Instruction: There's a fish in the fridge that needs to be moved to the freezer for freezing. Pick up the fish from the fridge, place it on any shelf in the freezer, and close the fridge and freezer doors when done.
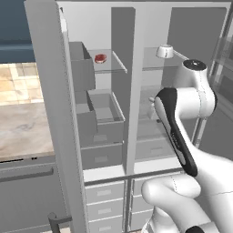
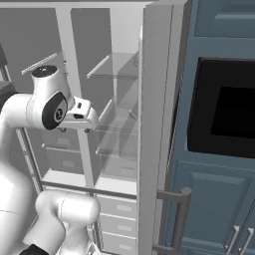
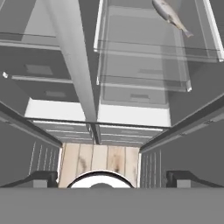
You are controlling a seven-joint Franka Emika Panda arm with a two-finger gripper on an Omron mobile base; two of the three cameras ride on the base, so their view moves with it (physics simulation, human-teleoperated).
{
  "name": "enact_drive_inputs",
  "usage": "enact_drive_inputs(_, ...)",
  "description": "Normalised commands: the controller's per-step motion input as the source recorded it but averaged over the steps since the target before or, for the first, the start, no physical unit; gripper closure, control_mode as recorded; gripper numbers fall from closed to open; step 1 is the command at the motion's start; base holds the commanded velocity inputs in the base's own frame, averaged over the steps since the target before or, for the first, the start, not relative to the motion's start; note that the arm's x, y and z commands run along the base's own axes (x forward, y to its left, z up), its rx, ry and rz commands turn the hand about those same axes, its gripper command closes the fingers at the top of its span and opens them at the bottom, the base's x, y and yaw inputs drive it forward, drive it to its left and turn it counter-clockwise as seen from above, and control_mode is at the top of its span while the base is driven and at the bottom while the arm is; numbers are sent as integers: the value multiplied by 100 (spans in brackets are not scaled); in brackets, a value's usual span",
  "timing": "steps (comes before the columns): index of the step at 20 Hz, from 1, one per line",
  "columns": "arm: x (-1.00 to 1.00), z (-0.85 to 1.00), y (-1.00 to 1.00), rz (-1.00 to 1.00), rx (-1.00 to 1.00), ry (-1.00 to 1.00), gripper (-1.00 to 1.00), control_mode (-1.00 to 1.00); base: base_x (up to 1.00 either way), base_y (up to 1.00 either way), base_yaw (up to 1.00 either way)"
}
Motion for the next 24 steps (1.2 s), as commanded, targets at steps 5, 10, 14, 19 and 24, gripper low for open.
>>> enact_drive_inputs(5,47,-2,-46,2,0,0,-100,-100,0,0,0)
enact_drive_inputs(10,57,-9,-49,2,0,0,-100,-100,0,0,0)
enact_drive_inputs(14,59,-20,-41,0,0,0,-100,-100,0,0,0)
enact_drive_inputs(19,45,-26,-25,0,0,0,-100,-100,0,0,0)
enact_drive_inputs(24,47,-30,-20,0,0,0,-100,-100,0,0,0)
